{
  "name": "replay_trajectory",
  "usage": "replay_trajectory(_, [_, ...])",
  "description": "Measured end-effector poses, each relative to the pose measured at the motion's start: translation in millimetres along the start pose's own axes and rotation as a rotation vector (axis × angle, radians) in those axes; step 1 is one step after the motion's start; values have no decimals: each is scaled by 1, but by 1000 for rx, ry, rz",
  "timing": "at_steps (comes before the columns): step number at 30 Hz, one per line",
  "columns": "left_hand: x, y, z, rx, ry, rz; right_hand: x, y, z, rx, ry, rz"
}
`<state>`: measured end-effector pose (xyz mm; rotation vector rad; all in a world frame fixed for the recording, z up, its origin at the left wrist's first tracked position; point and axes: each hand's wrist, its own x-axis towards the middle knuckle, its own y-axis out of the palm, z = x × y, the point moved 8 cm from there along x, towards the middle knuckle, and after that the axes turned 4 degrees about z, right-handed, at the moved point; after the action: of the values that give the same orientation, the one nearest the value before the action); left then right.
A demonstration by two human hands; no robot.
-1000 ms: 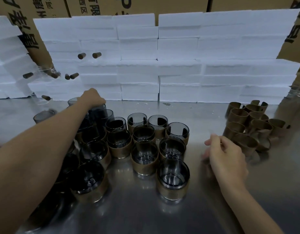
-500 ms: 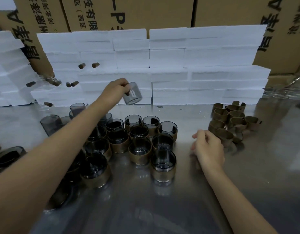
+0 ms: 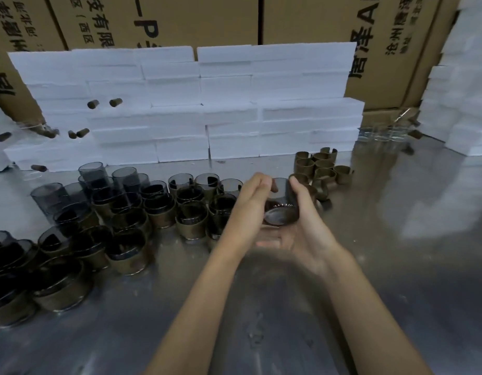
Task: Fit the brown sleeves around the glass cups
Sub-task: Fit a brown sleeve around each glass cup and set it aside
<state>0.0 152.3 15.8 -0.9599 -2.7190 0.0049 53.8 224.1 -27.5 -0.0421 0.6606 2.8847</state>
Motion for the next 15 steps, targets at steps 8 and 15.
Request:
replay_trajectory(8, [-3, -14, 27, 97, 49, -260, -1, -31, 12, -410, -171, -427])
replay_trajectory(15, [-2, -23, 49, 10, -112, -252, -2, -36, 8, -501, -271, -539])
